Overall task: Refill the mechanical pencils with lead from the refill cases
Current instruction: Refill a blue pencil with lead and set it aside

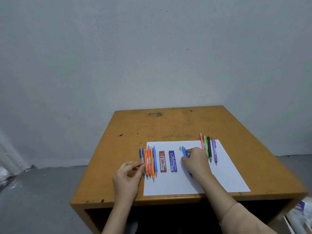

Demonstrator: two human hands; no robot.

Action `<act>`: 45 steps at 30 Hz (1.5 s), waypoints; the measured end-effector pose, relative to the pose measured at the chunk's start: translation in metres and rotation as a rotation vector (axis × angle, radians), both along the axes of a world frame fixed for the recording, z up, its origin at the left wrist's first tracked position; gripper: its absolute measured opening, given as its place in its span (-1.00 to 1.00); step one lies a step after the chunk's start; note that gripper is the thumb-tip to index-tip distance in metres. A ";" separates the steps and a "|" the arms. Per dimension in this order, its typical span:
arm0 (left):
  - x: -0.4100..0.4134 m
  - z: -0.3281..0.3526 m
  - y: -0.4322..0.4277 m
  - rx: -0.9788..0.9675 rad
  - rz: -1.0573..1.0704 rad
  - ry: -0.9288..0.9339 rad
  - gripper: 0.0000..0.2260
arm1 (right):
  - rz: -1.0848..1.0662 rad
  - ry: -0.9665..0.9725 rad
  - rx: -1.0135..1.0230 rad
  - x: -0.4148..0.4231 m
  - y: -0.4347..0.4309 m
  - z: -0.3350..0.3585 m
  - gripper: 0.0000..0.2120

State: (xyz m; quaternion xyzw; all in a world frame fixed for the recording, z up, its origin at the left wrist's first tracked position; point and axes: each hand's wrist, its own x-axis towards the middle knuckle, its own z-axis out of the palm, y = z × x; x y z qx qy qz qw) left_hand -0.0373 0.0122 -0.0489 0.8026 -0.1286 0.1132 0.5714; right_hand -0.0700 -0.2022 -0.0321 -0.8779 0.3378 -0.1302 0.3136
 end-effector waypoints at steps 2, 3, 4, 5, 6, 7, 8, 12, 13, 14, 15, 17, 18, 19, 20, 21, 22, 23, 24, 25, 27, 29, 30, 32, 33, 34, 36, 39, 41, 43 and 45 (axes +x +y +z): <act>-0.001 0.001 0.000 0.003 0.001 0.003 -0.89 | -0.007 0.004 0.014 0.001 0.000 0.000 -0.74; -0.001 0.001 0.000 0.005 0.000 0.005 -0.89 | -0.007 0.000 0.020 0.000 -0.001 0.000 -0.74; -0.001 0.001 0.000 0.005 -0.001 0.007 -0.89 | -0.005 -0.003 0.025 0.000 -0.001 0.001 -0.74; -0.001 0.001 0.000 0.003 -0.004 0.010 -0.89 | -0.002 -0.006 0.028 -0.001 -0.001 0.001 -0.74; -0.002 0.001 0.000 0.002 -0.008 0.013 -0.89 | 0.000 -0.010 0.035 -0.001 -0.001 0.002 -0.74; -0.002 0.001 0.000 0.002 -0.010 0.013 -0.89 | 0.003 -0.016 0.043 -0.002 -0.002 0.003 -0.73; -0.002 0.002 0.000 0.003 -0.011 0.010 -0.89 | 0.004 -0.022 0.052 -0.003 -0.003 0.003 -0.71; -0.002 0.002 -0.001 -0.008 -0.017 -0.013 -0.89 | 0.011 -0.075 0.086 -0.006 -0.009 0.006 -0.62; -0.002 0.002 -0.001 -0.010 -0.018 -0.010 -0.89 | 0.016 -0.087 0.092 -0.007 -0.010 0.007 -0.61; -0.002 0.002 -0.001 -0.014 -0.020 -0.003 -0.89 | 0.024 -0.098 0.093 -0.009 -0.011 0.008 -0.61; -0.001 0.002 -0.001 -0.019 -0.024 0.005 -0.89 | 0.035 -0.112 0.087 -0.010 -0.011 0.009 -0.61; 0.000 0.003 -0.002 -0.037 -0.040 0.015 -0.89 | 0.076 -0.139 0.063 -0.014 -0.010 0.013 -0.62; -0.001 0.004 -0.002 -0.045 -0.050 0.019 -0.89 | 0.108 -0.153 0.039 -0.016 -0.009 0.016 -0.62; -0.001 0.005 -0.003 -0.051 -0.059 0.024 -0.89 | 0.143 -0.168 0.007 -0.018 -0.008 0.018 -0.63; -0.002 0.007 -0.004 -0.054 -0.070 0.032 -0.87 | 0.178 -0.185 -0.025 -0.020 -0.007 0.020 -0.63; -0.002 0.008 -0.005 -0.056 -0.078 0.040 -0.86 | 0.210 -0.202 -0.057 -0.022 -0.006 0.023 -0.64; -0.002 0.009 -0.006 -0.054 -0.084 0.048 -0.86 | 0.235 -0.218 -0.080 -0.024 -0.005 0.024 -0.65; -0.001 0.009 -0.007 -0.050 -0.087 0.050 -0.86 | 0.257 -0.232 -0.095 -0.025 -0.005 0.025 -0.66; 0.000 0.009 -0.007 -0.041 -0.085 0.046 -0.86 | 0.275 -0.245 -0.104 -0.026 -0.004 0.025 -0.66; 0.001 0.008 -0.008 -0.033 -0.083 0.039 -0.87 | 0.293 -0.257 -0.111 -0.027 -0.004 0.025 -0.67; 0.003 0.008 -0.010 -0.021 -0.082 0.029 -0.89 | 0.323 -0.265 -0.118 -0.029 -0.003 0.024 -0.68; 0.005 0.010 -0.013 -0.018 -0.083 0.030 -0.90 | 0.339 -0.267 -0.108 -0.030 -0.002 0.022 -0.70; 0.006 0.011 -0.014 -0.024 -0.089 0.029 -0.91 | 0.349 -0.267 -0.097 -0.030 -0.002 0.020 -0.72; 0.008 0.011 -0.016 -0.036 -0.105 0.018 -0.91 | 0.377 -0.263 -0.091 -0.031 0.000 0.018 -0.71; 0.009 0.011 -0.016 -0.041 -0.113 0.017 -0.90 | 0.388 -0.262 -0.098 -0.032 0.001 0.017 -0.70; 0.010 0.011 -0.017 -0.044 -0.119 0.020 -0.90 | 0.396 -0.267 -0.103 -0.032 0.001 0.015 -0.70; 0.011 0.009 -0.018 -0.040 -0.127 0.021 -0.89 | 0.410 -0.298 -0.107 -0.034 0.002 0.013 -0.70; 0.012 0.005 -0.018 -0.045 -0.134 0.010 -0.87 | 0.434 -0.319 -0.175 -0.035 0.002 0.007 -0.67; 0.012 0.003 -0.017 -0.062 -0.146 0.016 -0.87 | 0.434 -0.322 -0.222 -0.035 0.002 0.004 -0.66; 0.013 0.003 -0.017 -0.085 -0.165 0.029 -0.88 | 0.427 -0.332 -0.231 -0.034 0.002 0.003 -0.70; 0.013 0.002 -0.017 -0.096 -0.180 0.025 -0.87 | 0.418 -0.334 -0.225 -0.033 0.002 0.001 -0.74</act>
